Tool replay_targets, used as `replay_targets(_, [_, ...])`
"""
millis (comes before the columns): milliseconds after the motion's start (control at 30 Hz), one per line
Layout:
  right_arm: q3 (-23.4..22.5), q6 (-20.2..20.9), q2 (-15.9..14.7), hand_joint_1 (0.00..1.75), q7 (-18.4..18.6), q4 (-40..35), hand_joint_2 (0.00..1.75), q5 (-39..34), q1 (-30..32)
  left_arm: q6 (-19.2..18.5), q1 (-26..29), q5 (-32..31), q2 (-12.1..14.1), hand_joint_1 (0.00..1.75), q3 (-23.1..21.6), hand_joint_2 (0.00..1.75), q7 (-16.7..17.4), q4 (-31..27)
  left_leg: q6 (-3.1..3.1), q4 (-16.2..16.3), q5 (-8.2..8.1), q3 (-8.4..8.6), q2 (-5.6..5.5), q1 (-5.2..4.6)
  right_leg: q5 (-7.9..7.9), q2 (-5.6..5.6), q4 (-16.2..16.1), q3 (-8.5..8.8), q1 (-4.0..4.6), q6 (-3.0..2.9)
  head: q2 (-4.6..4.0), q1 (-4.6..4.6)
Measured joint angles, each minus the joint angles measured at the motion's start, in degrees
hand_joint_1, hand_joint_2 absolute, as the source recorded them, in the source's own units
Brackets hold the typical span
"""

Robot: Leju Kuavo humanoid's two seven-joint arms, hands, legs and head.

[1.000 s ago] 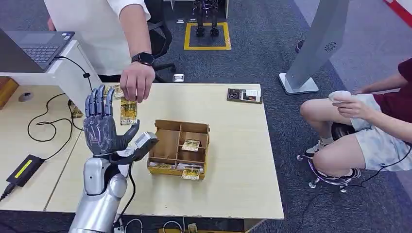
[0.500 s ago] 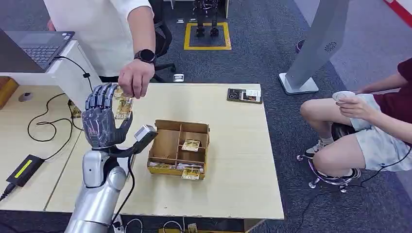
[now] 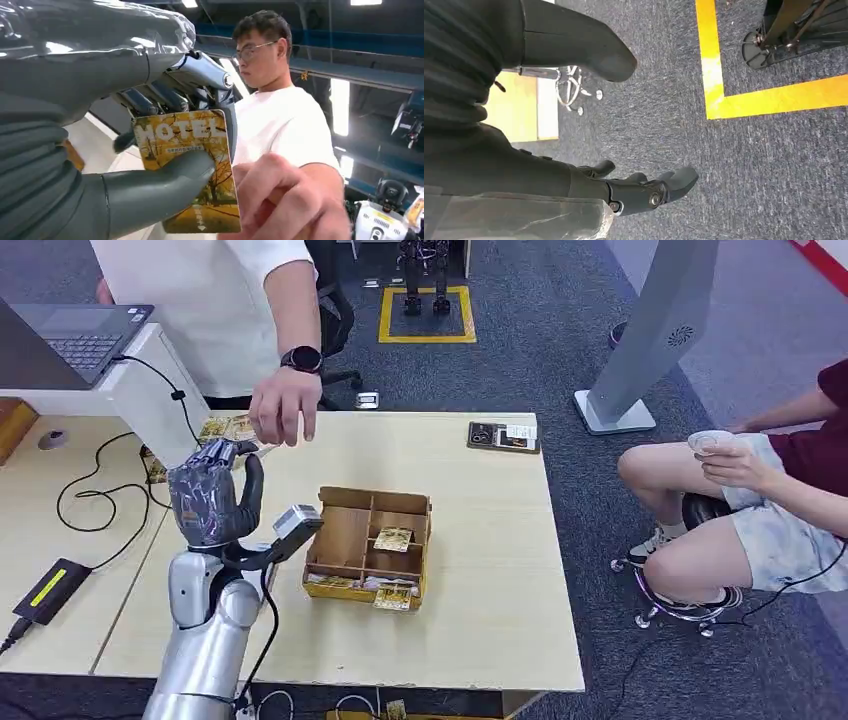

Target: Pass the card to the sensor for recognition and then transmit it.

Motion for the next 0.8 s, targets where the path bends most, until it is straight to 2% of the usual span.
replay_targets(200, [0.46, -0.53, -0.44, 0.0, 0.26, 0.72, 1.75, 0.0, -0.02, 0.0, 0.07, -0.11, -1.53, 1.75, 2.47, 1.75, -2.28, -0.35, 0.0, 0.0, 0.0, 0.0, 0.0, 0.0, 0.01, 0.0, 0.0, 0.0, 0.0, 0.0, 0.0, 0.0])
replay_targets(500, [0.83, -0.9, -0.83, 0.0, 0.57, 1.53, 1.75, -0.02, -0.08, 0.0, 0.2, -0.81, -2.32, 1.75, 3.87, 1.75, -1.86, -0.37, 0.0, 0.0, 0.0, -0.01, 0.0, 0.0, 0.01, 0.0, 0.0, 0.0, 0.0, 0.0, 0.0, 0.0])
replay_targets(600, [0.92, -0.92, -1.03, 0.0, 0.7, 1.95, 1.75, -0.04, -0.1, 0.0, 0.31, -2.69, -2.15, 1.75, 3.87, 1.75, 0.65, -0.33, 0.0, 0.0, 0.0, -0.01, 0.0, 0.0, 0.01, 0.0, 0.0, 0.0, 0.0, 0.0, 0.0, 0.0])
replay_targets(700, [1.01, -0.94, -1.23, 0.0, 0.88, 2.36, 1.75, -0.2, -0.12, -0.02, 0.51, -5.43, -1.25, 1.75, 3.87, 1.75, 4.54, -0.2, 0.0, 0.0, 0.0, -0.01, 0.0, 0.0, 0.01, 0.01, 0.0, 0.0, 0.0, 0.0, 0.0, 0.0])
replay_targets(800, [1.16, -0.9, -1.47, 0.0, 0.85, 2.62, 1.75, -0.2, -0.12, -0.02, 0.91, -9.69, 1.19, 1.75, 3.24, 1.75, 11.89, 0.94, 0.0, 0.0, 0.0, 0.01, 0.01, 0.0, 0.01, 0.01, 0.0, -0.01, 0.0, 0.0, 0.0, 0.0])
